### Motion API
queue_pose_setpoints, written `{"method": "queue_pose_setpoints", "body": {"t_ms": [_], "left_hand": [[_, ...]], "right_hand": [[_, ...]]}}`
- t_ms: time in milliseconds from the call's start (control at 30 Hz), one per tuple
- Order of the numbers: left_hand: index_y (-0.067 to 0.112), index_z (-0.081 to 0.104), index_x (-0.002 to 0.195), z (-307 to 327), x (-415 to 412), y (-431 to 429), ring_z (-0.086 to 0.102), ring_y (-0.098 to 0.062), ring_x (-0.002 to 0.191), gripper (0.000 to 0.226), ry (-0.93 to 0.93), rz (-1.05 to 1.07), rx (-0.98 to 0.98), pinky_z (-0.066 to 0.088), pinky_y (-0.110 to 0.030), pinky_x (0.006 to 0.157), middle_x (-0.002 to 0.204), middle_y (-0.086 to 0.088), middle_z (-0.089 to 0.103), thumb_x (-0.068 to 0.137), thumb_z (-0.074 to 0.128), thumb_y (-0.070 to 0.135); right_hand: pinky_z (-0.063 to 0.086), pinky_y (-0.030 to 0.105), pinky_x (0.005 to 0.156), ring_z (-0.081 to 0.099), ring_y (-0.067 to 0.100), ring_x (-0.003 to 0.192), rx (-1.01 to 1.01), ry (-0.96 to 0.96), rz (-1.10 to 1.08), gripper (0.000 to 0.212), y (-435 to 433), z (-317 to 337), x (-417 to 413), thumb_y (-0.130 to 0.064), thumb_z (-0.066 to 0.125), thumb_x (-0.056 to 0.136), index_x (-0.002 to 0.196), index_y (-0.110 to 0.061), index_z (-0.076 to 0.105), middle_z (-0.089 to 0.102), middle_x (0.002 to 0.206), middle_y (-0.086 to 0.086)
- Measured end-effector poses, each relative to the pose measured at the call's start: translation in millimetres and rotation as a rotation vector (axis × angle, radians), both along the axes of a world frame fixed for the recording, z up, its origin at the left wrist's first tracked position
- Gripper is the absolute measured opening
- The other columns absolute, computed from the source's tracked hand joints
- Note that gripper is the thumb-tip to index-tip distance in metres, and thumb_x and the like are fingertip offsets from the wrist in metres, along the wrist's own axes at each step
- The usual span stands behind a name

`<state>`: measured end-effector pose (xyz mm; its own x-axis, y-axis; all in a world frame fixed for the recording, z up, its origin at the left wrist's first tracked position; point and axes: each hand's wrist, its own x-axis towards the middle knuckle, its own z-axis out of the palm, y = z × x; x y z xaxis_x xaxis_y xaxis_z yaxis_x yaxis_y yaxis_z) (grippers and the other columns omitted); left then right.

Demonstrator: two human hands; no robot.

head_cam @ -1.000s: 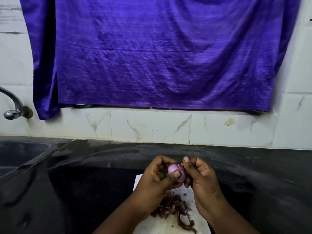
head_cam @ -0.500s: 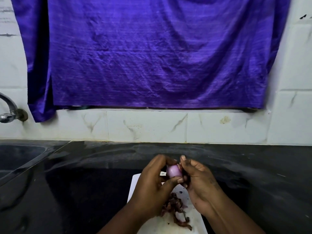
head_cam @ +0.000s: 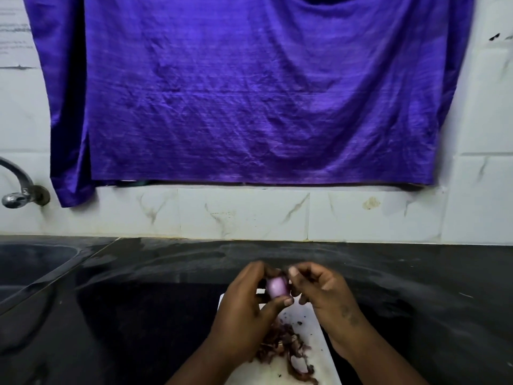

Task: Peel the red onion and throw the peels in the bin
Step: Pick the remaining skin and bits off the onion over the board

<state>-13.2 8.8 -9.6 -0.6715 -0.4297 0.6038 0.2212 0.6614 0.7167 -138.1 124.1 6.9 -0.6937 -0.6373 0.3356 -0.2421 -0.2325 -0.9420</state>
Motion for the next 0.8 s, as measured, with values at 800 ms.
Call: {"method": "queue_pose_setpoints", "body": {"t_ms": [800], "left_hand": [[0.025,0.065,0.100,4.5,-1.1,-0.8,0.076,-0.026,0.098,0.035,0.129,-0.098,0.311,0.065,-0.052,0.082,0.105,-0.005,0.076,0.080,0.088,0.008]], "right_hand": [[0.052,0.034,0.070,0.067,0.028,0.080,0.024,0.028,-0.125,0.003,-16.0,-19.3,-9.4,-0.001,0.071,0.089,0.091,-0.004,0.073,0.075,0.085,0.018]]}}
